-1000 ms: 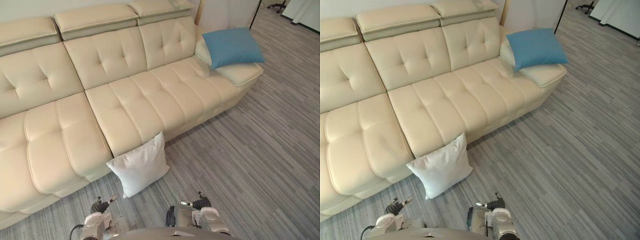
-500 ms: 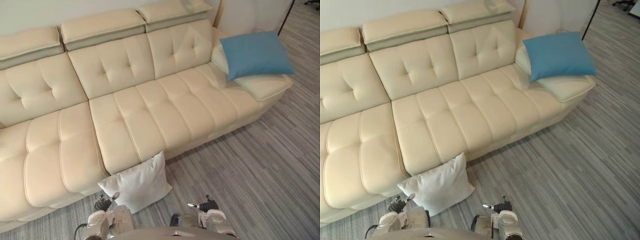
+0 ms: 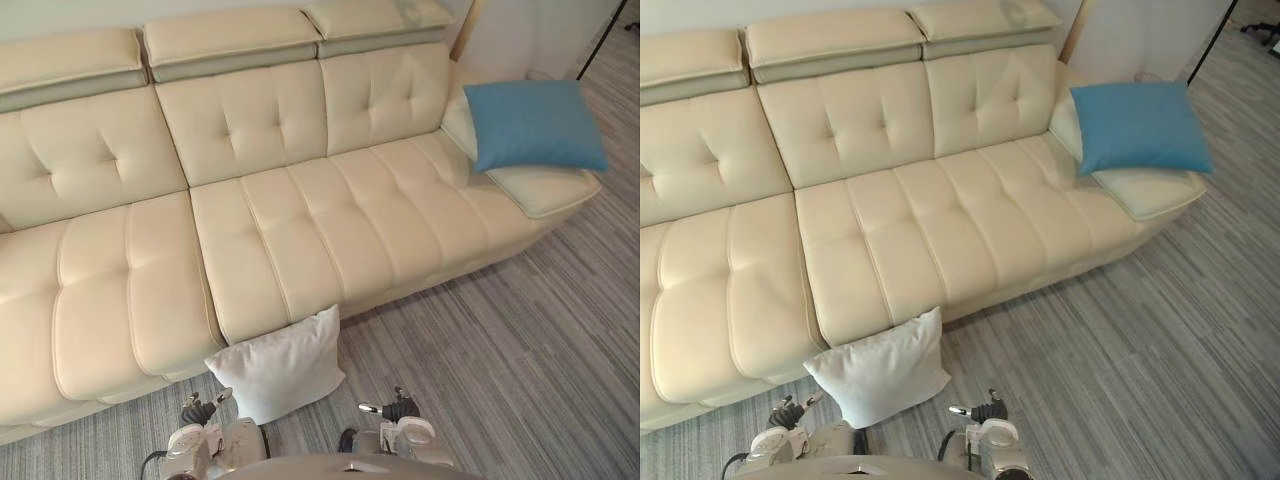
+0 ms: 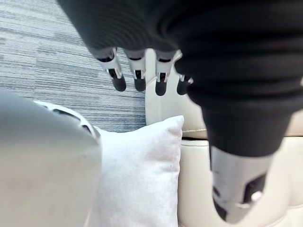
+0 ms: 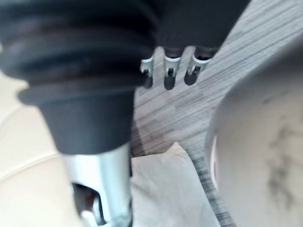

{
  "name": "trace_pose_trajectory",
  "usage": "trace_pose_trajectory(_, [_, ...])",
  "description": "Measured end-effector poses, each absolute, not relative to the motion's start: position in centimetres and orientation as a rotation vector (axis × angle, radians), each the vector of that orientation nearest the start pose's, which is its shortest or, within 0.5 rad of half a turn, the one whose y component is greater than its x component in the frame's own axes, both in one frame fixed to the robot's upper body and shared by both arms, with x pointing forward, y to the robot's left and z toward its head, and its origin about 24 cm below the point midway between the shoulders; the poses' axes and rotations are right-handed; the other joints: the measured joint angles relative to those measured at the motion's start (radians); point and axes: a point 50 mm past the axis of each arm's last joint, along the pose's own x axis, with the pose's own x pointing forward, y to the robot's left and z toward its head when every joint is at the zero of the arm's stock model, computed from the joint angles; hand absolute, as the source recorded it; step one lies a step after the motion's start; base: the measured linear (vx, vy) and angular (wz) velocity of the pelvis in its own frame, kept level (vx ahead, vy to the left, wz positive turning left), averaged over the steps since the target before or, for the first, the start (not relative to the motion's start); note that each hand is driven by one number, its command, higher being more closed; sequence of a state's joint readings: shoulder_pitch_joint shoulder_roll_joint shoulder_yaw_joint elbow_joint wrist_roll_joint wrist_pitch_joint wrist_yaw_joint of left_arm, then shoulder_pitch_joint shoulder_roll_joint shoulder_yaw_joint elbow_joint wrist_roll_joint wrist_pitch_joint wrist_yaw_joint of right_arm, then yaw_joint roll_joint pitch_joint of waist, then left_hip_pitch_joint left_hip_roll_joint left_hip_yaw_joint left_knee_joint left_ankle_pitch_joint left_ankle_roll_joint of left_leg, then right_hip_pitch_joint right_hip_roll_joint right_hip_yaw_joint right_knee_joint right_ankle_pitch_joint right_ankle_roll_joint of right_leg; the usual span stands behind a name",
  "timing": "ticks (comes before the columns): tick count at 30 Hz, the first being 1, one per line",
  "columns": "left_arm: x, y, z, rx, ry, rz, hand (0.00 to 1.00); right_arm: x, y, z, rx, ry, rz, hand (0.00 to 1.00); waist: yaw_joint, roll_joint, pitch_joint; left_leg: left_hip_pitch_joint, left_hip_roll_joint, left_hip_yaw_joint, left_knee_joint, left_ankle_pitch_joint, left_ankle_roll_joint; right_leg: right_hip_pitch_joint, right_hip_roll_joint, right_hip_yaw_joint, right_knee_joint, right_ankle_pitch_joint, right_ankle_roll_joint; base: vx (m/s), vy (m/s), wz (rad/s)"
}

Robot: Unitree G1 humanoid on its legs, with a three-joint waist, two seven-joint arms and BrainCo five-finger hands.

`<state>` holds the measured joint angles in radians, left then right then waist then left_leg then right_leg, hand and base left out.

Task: Pick up cushions and gather them together orderly.

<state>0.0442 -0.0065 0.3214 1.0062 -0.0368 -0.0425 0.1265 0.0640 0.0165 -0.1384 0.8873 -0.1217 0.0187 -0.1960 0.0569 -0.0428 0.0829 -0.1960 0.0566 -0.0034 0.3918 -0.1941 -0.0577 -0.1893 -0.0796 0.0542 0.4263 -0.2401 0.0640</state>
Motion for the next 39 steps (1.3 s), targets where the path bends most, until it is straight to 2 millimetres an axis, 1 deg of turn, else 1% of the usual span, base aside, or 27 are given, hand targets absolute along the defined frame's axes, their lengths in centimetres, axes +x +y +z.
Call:
trace_pose_trajectory(1, [11.0,19.3,-15.6,-0.152,1.013,0.455,0.00,13.1,-18.2,-14.5,-0.133,0.970,-0.279,0.00,0.005,0.021,-0.001,-0.007,0.012,-0.019,-0.017,0.015,-0.012,0.005,0.012,-0.020,-0.021,0.009,-0.006,0.04,-0.120,0.46])
trace_pose_trajectory(2, [10.9,19.1,-15.6,-0.160,1.015,0.458,0.00,13.1,-18.4,-14.5,-0.138,0.970,-0.281,0.00,0.005,0.032,-0.003,-0.009,0.017,-0.027,-0.023,0.023,-0.011,0.014,0.015,-0.033,-0.036,0.016,-0.007,0.05,-0.145,0.31])
trace_pose_trajectory(4, [10.5,18.7,-15.8,-0.178,1.030,0.463,0.00,13.0,-18.6,-14.5,-0.143,0.975,-0.282,0.00,0.008,0.044,-0.010,-0.003,0.031,-0.037,-0.049,0.042,-0.022,0.035,0.029,-0.054,-0.075,0.036,-0.009,0.07,-0.092,0.19])
trace_pose_trajectory(6, [10.3,18.9,-15.8,-0.171,1.033,0.464,0.00,12.8,-18.4,-14.7,-0.141,0.991,-0.278,0.00,0.008,0.037,-0.012,0.007,0.035,-0.059,-0.082,0.064,-0.032,0.062,0.035,-0.084,-0.112,0.050,-0.016,0.10,-0.089,0.26])
trace_pose_trajectory(7, [10.4,19.0,-15.8,-0.170,1.031,0.464,0.00,12.7,-18.4,-14.8,-0.141,0.995,-0.277,0.00,0.008,0.040,-0.014,0.008,0.034,-0.068,-0.088,0.070,-0.036,0.069,0.035,-0.094,-0.122,0.053,-0.016,0.08,-0.060,0.42])
trace_pose_trajectory(9, [10.7,19.3,-15.7,-0.163,1.021,0.464,0.00,12.7,-18.2,-14.8,-0.142,0.998,-0.267,0.00,0.011,0.026,-0.005,-0.001,0.029,-0.102,-0.100,0.087,-0.043,0.089,0.033,-0.132,-0.148,0.061,-0.017,0.07,-0.032,0.45])
trace_pose_trajectory(11, [11.0,19.3,-15.6,-0.157,1.015,0.459,0.00,12.7,-18.2,-14.8,-0.142,0.998,-0.267,0.00,0.018,0.022,-0.003,-0.012,0.026,-0.110,-0.097,0.092,-0.045,0.090,0.032,-0.149,-0.149,0.061,-0.017,0.03,-0.016,0.26])
trace_pose_trajectory(15, [11.2,19.2,-15.6,-0.134,1.014,0.430,0.00,12.8,-18.2,-14.8,-0.136,0.993,-0.275,0.00,0.013,0.023,0.000,-0.012,0.023,-0.071,-0.099,0.117,-0.031,0.107,0.012,-0.177,-0.148,0.061,-0.017,-0.03,0.025,0.24])
trace_pose_trajectory(17, [11.4,19.1,-15.5,-0.125,1.010,0.418,0.00,12.9,-18.1,-14.8,-0.131,0.993,-0.273,0.00,0.020,0.022,0.002,-0.008,0.025,-0.062,-0.102,0.123,-0.026,0.102,0.010,-0.177,-0.141,0.060,-0.017,-0.12,0.032,0.07])
trace_pose_trajectory(19, [12.1,19.1,-15.3,-0.109,0.994,0.397,0.00,13.3,-18.0,-14.6,-0.131,0.982,-0.272,0.00,0.018,0.022,0.016,-0.017,0.021,-0.044,-0.118,0.132,-0.017,0.080,0.004,-0.174,-0.118,0.056,-0.018,-0.22,0.019,-0.06])
trace_pose_trajectory(20, [12.7,19.1,-15.1,-0.093,0.981,0.378,0.00,14.2,-18.1,-14.3,-0.134,0.957,-0.273,0.00,0.009,0.024,0.033,-0.044,0.022,-0.016,-0.115,0.130,-0.005,0.045,-0.003,-0.173,-0.088,0.043,-0.018,-0.22,0.021,0.05])
trace_pose_trajectory(21, [13.0,19.0,-15.0,-0.086,0.975,0.370,0.00,14.5,-18.2,-14.2,-0.136,0.950,-0.276,0.00,0.004,0.026,0.040,-0.059,0.025,0.001,-0.114,0.133,0.000,0.025,-0.003,-0.173,-0.074,0.041,-0.017,-0.26,0.025,0.20])
trace_pose_trajectory(22, [14.1,19.3,-14.6,-0.070,0.947,0.362,0.00,15.2,-18.4,-13.9,-0.140,0.931,-0.285,0.00,-0.003,0.023,0.066,-0.089,0.030,0.035,-0.115,0.138,0.007,-0.022,-0.014,-0.167,-0.048,0.040,-0.017,-0.21,0.033,0.14])
trace_pose_trajectory(23, [15.6,19.3,-13.9,-0.064,0.899,0.358,0.00,16.5,-18.6,-13.3,-0.152,0.896,-0.297,0.00,-0.003,0.022,0.094,-0.136,0.035,0.071,-0.101,0.146,0.014,-0.094,-0.019,-0.143,-0.009,0.042,-0.021,-0.25,0.043,-0.02])
trace_pose_trajectory(24, [16.3,19.3,-13.6,-0.062,0.877,0.361,0.00,17.4,-18.8,-12.9,-0.152,0.872,-0.301,0.00,0.001,0.023,0.109,-0.172,0.042,0.088,-0.079,0.149,0.013,-0.136,-0.018,-0.127,0.017,0.043,-0.022,-0.21,0.055,-0.35])
trace_pose_trajectory(25, [17.1,19.5,-13.2,-0.067,0.849,0.375,0.00,18.8,-18.8,-12.1,-0.138,0.828,-0.308,0.00,0.003,0.025,0.134,-0.227,0.049,0.105,-0.033,0.150,0.014,-0.200,-0.015,-0.104,0.060,0.044,-0.022,-0.17,0.045,-0.43])
trace_pose_trajectory(27, [18.4,19.9,-12.4,-0.070,0.805,0.393,0.00,20.8,-18.9,-10.8,-0.134,0.755,-0.318,0.00,0.000,0.031,0.177,-0.272,0.061,0.127,0.018,0.149,0.016,-0.251,-0.011,-0.080,0.100,0.044,-0.021,-0.19,0.073,-0.39])
trace_pose_trajectory(28, [19.7,20.4,-11.5,-0.074,0.755,0.406,0.00,22.2,-19.1,-9.7,-0.139,0.698,-0.327,0.00,-0.002,0.032,0.204,-0.311,0.065,0.139,0.051,0.145,0.022,-0.295,-0.008,-0.062,0.130,0.045,-0.020,-0.19,0.072,-0.32])
trace_pose_trajectory(29, [20.7,20.8,-10.8,-0.074,0.713,0.418,0.00,23.1,-19.4,-8.9,-0.145,0.658,-0.340,0.00,-0.003,0.033,0.210,-0.352,0.069,0.143,0.078,0.140,0.025,-0.339,-0.007,-0.053,0.151,0.047,-0.019,-0.18,0.054,-0.29])
trace_pose_trajectory(30, [22.2,21.6,-9.4,-0.082,0.643,0.446,0.00,24.8,-19.9,-7.4,-0.130,0.589,-0.364,0.00,-0.003,0.035,0.229,-0.418,0.077,0.148,0.118,0.136,0.030,-0.409,-0.002,-0.038,0.185,0.049,-0.016,-0.13,0.032,-0.20])
trace_pose_trajectory(31, [23.1,22.0,-8.6,-0.087,0.604,0.458,0.00,25.5,-20.1,-6.7,-0.124,0.560,-0.373,0.00,-0.004,0.034,0.244,-0.443,0.080,0.151,0.133,0.135,0.032,-0.435,-0.001,-0.032,0.198,0.051,-0.013,-0.19,0.040,-0.22])
trace_pose_trajectory(33, [25.7,23.3,-6.0,-0.136,0.480,0.510,0.00,28.4,-20.6,-3.8,-0.113,0.445,-0.414,0.00,-0.004,0.036,0.291,-0.541,0.100,0.167,0.184,0.133,0.035,-0.539,0.013,-0.008,0.234,0.068,-0.008,-0.19,0.028,-0.32])
trace_pose_trajectory(34, [26.7,23.7,-5.0,-0.160,0.437,0.532,0.00,29.8,-20.7,-2.2,-0.099,0.387,-0.421,0.00,-0.003,0.038,0.303,-0.600,0.108,0.167,0.204,0.136,0.039,-0.601,0.018,-0.003,0.249,0.078,-0.013,-0.13,0.007,-0.28])
trace_pose_trajectory(35, [27.1,23.8,-4.6,-0.175,0.422,0.543,0.00,30.2,-20.8,-1.5,-0.099,0.363,-0.423,0.00,-0.004,0.040,0.305,-0.630,0.112,0.167,0.213,0.137,0.041,-0.629,0.020,-0.002,0.255,0.083,-0.011,-0.17,0.003,-0.16])
trace_pose_trajectory(37, [29.5,23.8,-2.3,-0.236,0.341,0.551,0.00,33.0,-21.0,2.1,-0.100,0.249,-0.449,0.00,-0.004,0.043,0.348,-0.760,0.121,0.164,0.246,0.142,0.044,-0.761,0.028,0.002,0.291,0.098,-0.011,-0.13,-0.004,0.00])
trace_pose_trajectory(38, [29.7,23.7,-2.0,-0.240,0.334,0.552,0.00,33.3,-21.0,2.6,-0.096,0.235,-0.451,0.00,-0.004,0.042,0.352,-0.777,0.124,0.164,0.251,0.142,0.044,-0.777,0.028,0.002,0.296,0.098,-0.011,-0.08,-0.010,0.06])
trace_pose_trajectory(39, [30.6,23.5,-1.1,-0.258,0.306,0.550,0.00,34.5,-20.9,4.3,-0.086,0.188,-0.455,0.00,-0.001,0.041,0.365,-0.829,0.129,0.162,0.266,0.148,0.045,-0.830,0.029,-0.001,0.320,0.099,-0.012,-0.06,-0.015,0.10])
